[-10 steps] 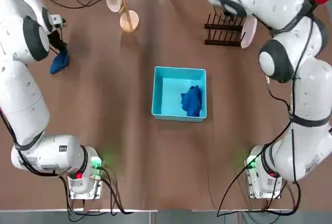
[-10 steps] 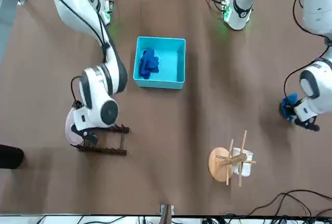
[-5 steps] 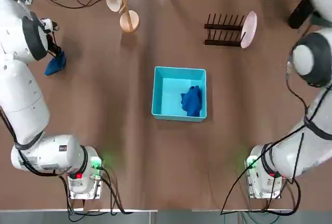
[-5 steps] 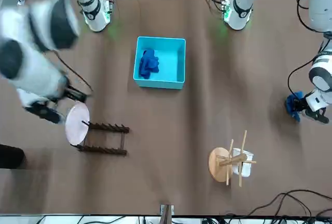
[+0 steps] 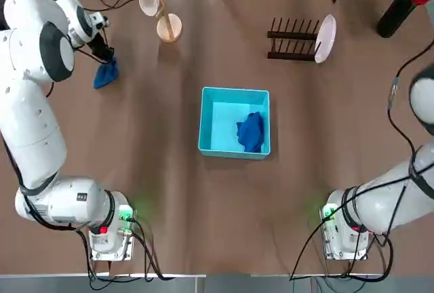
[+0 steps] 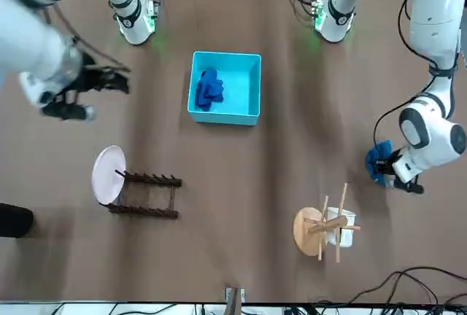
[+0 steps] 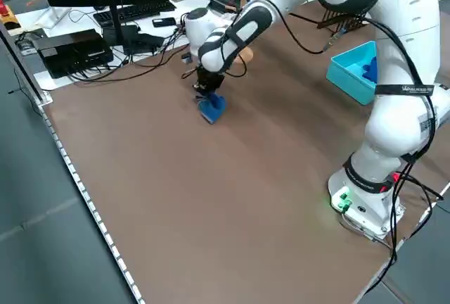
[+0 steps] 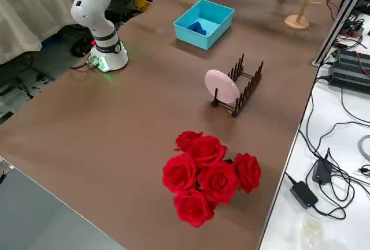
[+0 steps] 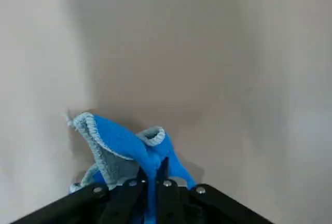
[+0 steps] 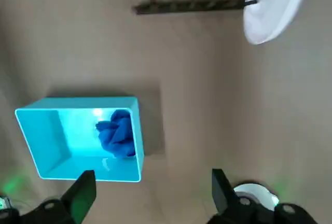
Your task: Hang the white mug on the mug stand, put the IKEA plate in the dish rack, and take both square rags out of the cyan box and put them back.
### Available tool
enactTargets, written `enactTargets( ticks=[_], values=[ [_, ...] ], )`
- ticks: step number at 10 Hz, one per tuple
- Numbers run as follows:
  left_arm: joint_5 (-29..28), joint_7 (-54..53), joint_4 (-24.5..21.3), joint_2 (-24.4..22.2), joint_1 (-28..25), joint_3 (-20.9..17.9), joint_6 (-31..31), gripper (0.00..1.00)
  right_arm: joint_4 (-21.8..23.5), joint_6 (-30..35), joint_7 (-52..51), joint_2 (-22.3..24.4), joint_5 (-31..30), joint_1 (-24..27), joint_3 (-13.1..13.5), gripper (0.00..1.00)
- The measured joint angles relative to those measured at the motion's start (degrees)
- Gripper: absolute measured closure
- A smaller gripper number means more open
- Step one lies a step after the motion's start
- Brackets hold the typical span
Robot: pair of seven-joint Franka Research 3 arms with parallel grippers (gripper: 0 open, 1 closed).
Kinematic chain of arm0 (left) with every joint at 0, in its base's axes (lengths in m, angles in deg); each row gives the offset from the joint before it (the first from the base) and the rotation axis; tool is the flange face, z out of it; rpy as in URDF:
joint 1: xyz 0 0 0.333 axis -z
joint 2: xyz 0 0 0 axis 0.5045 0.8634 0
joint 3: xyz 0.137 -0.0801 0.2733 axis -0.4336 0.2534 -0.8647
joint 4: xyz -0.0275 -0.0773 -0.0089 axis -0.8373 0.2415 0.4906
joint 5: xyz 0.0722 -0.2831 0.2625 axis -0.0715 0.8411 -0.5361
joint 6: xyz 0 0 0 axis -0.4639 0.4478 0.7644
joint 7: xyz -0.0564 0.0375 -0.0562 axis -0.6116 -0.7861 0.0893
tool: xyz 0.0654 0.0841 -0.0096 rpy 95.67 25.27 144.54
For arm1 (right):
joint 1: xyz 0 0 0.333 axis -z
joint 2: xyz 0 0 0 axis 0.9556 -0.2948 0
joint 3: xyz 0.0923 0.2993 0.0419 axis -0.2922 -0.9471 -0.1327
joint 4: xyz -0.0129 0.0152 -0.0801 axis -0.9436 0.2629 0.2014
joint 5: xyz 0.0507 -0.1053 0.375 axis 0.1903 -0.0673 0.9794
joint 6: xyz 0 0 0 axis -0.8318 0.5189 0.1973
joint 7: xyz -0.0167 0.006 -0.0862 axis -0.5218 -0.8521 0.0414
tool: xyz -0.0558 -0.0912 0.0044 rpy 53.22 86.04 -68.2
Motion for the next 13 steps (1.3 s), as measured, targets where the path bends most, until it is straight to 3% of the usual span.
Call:
enactTargets(
  ticks=[3,6,9,13],
  values=[
    [-9.9,18.1,-2.6,-5.6,-0.1,6.7,-0.2,0.93,23.2,-15.1,6.1,10.5,0.7,-8.3,-0.4,0.01],
    [-12.9,28.2,-9.9,-18.9,-0.3,11.9,-6.8,0.93,38.2,-32.5,16.5,11.6,0.8,-18.8,-0.6,0.01],
    [-14.3,40.1,-11.4,-30.5,-0.6,22.3,-17.3,0.93,44.9,-47.3,26.1,7.6,0.8,-28.1,-0.7,0.01],
    [-14.6,51.6,-10.1,-34.0,-0.6,36.7,-19.6,0.93,45.1,-56.5,28.7,-2.6,0.8,-31.8,-0.6,0.04]
  ],
)
